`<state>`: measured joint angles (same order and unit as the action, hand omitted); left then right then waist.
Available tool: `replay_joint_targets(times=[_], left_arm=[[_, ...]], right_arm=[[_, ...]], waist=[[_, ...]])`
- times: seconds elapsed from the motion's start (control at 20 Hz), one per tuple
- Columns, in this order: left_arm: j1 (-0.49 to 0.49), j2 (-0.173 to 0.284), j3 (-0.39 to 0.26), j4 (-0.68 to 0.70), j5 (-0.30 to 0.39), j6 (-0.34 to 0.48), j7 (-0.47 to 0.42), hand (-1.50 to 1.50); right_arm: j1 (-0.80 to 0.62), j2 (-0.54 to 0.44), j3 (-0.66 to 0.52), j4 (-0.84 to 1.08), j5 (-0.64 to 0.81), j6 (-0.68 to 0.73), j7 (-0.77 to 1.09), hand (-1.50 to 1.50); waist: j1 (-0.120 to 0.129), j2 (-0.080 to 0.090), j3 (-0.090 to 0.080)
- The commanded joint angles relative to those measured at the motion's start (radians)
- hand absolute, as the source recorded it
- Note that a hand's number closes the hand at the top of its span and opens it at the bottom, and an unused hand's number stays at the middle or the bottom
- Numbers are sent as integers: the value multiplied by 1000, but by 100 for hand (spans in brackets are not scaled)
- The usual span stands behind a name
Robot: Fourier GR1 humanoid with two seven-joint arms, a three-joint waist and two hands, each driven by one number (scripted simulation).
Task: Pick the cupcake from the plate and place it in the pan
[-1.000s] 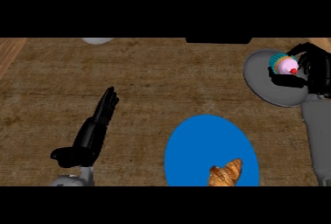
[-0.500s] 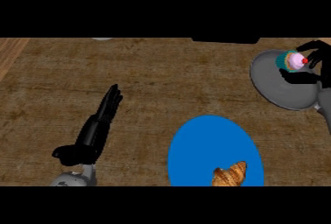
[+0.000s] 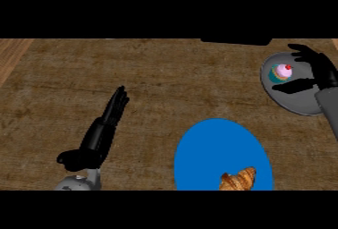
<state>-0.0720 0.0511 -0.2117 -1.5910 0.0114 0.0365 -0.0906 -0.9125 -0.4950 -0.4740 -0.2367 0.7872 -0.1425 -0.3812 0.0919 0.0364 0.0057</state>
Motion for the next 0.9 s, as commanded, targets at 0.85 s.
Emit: replay_joint_targets(times=[0.85], left_arm=[[27,-13,27,9,-1,25,-5,0]], right_arm=[[110,-197,-278,95,-327,549,-315,-150]], waist=[[-54,-17,0]])
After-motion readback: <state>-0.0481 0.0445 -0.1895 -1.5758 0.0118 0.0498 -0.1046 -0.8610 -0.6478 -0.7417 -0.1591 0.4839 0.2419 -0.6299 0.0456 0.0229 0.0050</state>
